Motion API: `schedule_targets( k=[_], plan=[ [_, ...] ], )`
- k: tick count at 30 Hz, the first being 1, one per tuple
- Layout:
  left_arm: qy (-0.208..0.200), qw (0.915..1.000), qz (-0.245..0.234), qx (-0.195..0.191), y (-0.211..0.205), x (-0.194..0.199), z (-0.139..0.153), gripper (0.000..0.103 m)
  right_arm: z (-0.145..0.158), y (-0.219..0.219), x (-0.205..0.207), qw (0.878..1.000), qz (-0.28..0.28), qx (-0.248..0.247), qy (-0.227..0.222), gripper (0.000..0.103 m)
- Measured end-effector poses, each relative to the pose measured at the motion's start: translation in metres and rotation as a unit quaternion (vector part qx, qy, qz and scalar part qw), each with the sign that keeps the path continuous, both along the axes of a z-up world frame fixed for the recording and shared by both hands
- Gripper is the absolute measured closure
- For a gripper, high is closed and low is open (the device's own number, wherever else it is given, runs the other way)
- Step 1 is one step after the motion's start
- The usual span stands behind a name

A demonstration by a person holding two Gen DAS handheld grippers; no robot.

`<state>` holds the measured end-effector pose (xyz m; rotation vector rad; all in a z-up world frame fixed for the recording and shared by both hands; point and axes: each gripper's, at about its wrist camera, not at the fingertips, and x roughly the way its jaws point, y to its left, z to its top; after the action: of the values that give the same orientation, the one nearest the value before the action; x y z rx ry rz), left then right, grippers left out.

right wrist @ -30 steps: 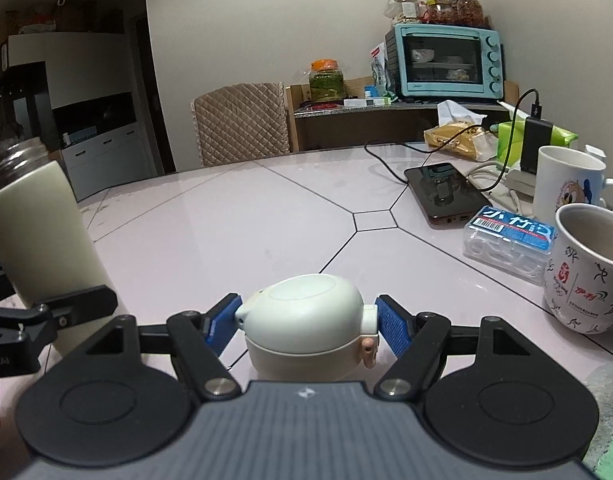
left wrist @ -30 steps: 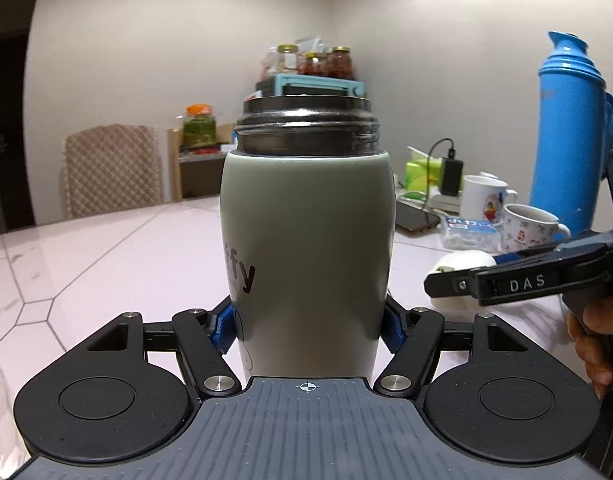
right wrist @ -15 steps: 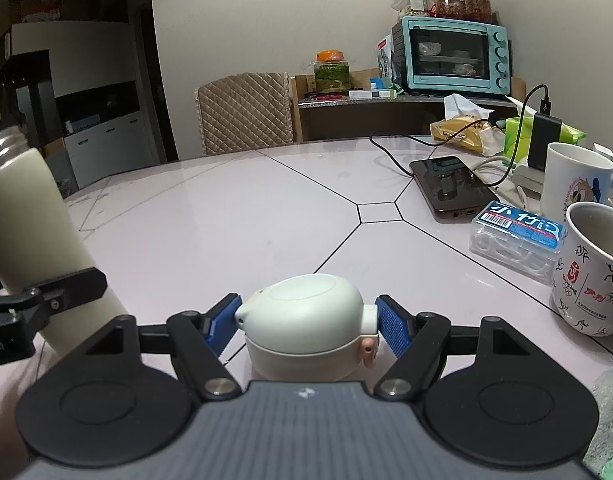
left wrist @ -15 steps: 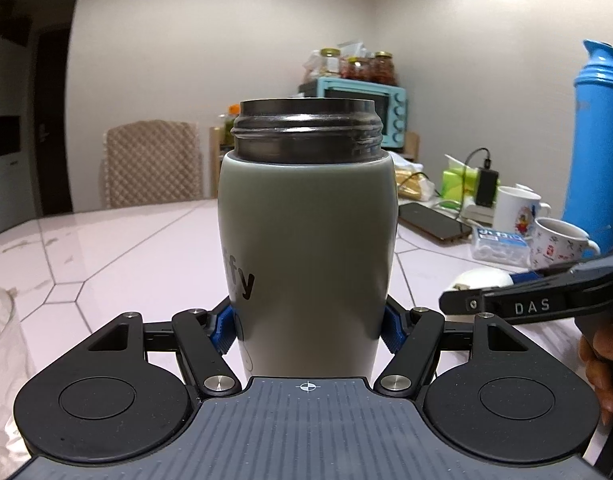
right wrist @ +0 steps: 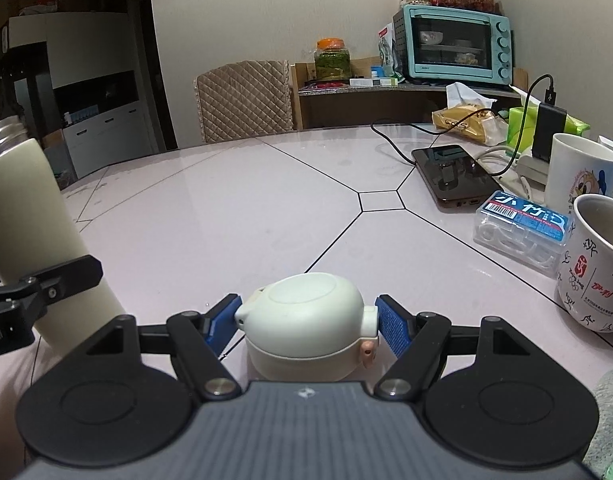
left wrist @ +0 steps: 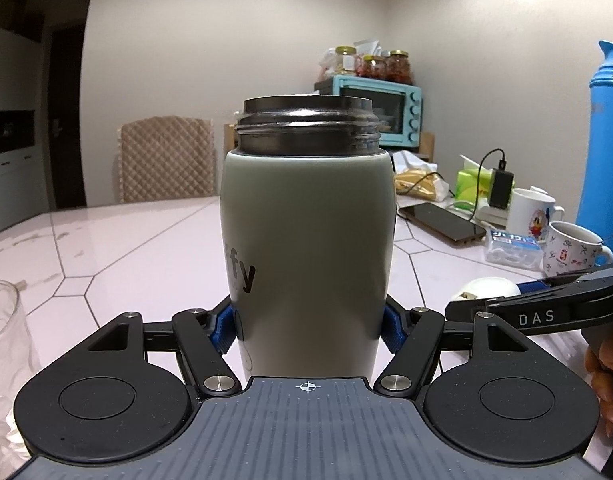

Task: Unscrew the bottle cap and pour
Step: 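Carry the white cap away from the bottle and lower it onto the table with the right gripper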

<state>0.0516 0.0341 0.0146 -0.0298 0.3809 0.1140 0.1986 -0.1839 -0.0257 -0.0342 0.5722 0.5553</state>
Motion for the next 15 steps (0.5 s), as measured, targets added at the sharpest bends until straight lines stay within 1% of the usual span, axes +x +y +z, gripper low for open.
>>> schedule_targets(
  k=[9,11,15],
  plan=[
    [0.0,1.0,0.001,-0.003,-0.0027,0.0037,-0.0019,0.031,-0.0007,0.0014,0.0005,1.0,-0.001,-0.006,0.003,0.027],
    [-0.002,1.0,0.001,-0.003,-0.0013,-0.0004,-0.0022,0.031,-0.0008,0.001,0.0008,1.0,-0.002,-0.006,0.004,0.027],
    [-0.001,1.0,0.001,-0.002,0.0012,-0.0009,-0.0024,0.031,-0.0011,0.0005,0.0019,1.0,-0.004,-0.006,0.007,0.022]
  ],
)
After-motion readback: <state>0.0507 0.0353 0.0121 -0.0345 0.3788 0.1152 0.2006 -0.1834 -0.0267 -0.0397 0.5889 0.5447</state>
